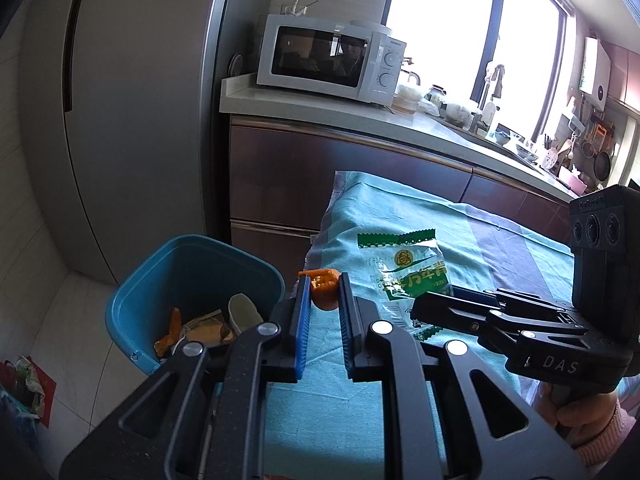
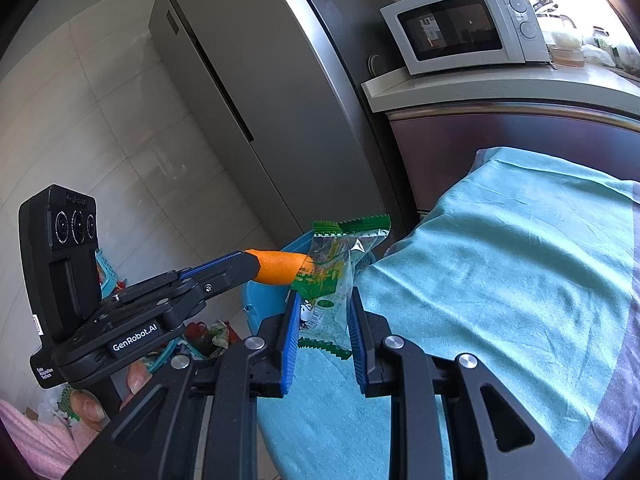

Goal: Collect trash
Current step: 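Bring both held items over the teal bin opening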

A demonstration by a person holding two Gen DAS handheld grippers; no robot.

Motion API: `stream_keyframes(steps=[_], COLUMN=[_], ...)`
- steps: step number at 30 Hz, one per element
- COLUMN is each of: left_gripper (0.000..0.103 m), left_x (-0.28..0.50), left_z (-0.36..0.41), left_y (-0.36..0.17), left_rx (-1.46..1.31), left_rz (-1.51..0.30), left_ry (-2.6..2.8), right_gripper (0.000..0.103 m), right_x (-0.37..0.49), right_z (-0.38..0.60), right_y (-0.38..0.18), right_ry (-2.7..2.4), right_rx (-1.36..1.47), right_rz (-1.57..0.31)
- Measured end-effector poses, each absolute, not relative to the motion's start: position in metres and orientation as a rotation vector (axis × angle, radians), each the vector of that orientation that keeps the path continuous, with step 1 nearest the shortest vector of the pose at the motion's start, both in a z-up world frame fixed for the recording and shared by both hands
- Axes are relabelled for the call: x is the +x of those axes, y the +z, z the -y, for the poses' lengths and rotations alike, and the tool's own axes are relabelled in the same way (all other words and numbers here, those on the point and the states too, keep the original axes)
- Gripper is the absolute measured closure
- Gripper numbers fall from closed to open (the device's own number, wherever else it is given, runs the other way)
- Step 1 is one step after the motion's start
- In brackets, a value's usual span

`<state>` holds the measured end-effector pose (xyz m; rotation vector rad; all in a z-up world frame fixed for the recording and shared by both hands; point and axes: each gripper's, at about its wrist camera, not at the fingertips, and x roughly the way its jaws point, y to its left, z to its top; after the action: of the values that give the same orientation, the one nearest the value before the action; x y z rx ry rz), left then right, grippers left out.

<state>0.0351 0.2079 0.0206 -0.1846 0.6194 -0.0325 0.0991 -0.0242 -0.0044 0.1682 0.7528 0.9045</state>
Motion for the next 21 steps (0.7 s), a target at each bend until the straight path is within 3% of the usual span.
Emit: stream_keyframes(steps=[21], left_gripper=[0.089], left_x=[0.032], left_z=[-0.225], left_y=[0.017], left_rx=[-0.211], left_rz=[-0.618], left_ry=[0.009], right_gripper=[0.081], right_x=[0.099], right_z=[-0.001], right_y=[-0.002], right_ry=[0.923], right_rx=[0.139], right_rz=[-0.756])
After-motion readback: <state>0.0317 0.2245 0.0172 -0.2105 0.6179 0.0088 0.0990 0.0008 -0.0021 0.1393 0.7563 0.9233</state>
